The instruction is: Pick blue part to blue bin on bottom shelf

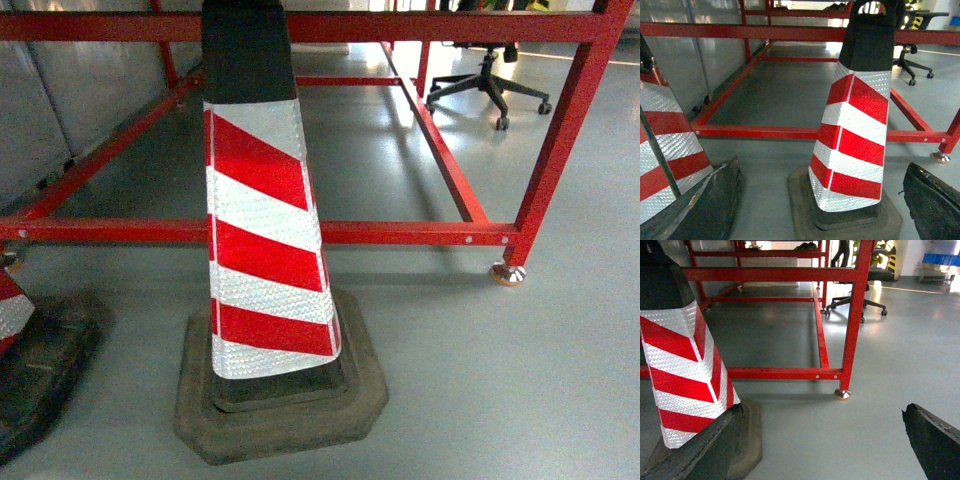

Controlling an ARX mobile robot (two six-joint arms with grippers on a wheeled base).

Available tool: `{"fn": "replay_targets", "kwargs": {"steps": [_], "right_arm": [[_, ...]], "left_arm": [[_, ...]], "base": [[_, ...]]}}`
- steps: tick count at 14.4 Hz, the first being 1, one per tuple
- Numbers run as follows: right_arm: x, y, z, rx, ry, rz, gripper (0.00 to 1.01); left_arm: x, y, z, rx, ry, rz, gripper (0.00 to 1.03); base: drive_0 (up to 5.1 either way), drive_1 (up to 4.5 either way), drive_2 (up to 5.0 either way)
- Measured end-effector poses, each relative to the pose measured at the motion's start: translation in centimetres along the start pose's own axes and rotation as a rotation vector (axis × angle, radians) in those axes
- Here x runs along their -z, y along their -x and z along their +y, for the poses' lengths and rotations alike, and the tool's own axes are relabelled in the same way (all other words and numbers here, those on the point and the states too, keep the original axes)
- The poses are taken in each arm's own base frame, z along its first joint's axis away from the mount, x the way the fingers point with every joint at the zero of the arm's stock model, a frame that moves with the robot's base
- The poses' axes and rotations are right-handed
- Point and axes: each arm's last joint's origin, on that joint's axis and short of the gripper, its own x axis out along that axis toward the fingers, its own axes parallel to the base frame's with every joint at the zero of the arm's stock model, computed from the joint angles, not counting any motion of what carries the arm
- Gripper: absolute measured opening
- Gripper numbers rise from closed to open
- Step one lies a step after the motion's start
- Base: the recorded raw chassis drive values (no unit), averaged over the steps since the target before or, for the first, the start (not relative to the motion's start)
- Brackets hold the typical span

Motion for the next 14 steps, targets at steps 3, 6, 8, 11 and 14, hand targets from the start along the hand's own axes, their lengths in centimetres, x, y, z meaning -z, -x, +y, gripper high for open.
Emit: {"fn": "replay_targets", "kwargs": {"steps": [3,6,8,11,14], "right_arm": [[0.0,0.0,0.0,0.0,0.0,0.0,0.98],[0.0,0.0,0.0,0.0,0.0,0.0,0.98],[0.0,0.0,0.0,0.0,0.0,0.0,0.98],[0.03,0.0,0.0,0.0,0.0,0.003,0.98],[0.0,0.0,0.0,0.001,-0.001,0.0,0.98]], "left_arm": [[0.0,0.0,0.0,0.0,0.0,0.0,0.98],[0.0,0.0,0.0,0.0,0.0,0.0,0.98],[0.0,0.0,0.0,0.0,0.0,0.0,0.98],[0.04,0.0,0.0,0.0,0.0,0.005,0.98],[0.01,0.0,0.0,0.0,0.0,0.002,0.98]], "base": [[0.0,0.0,0.0],[0.0,0.0,0.0],[0.0,0.0,0.0],[0.0,0.0,0.0],[0.0,0.0,0.0]]}}
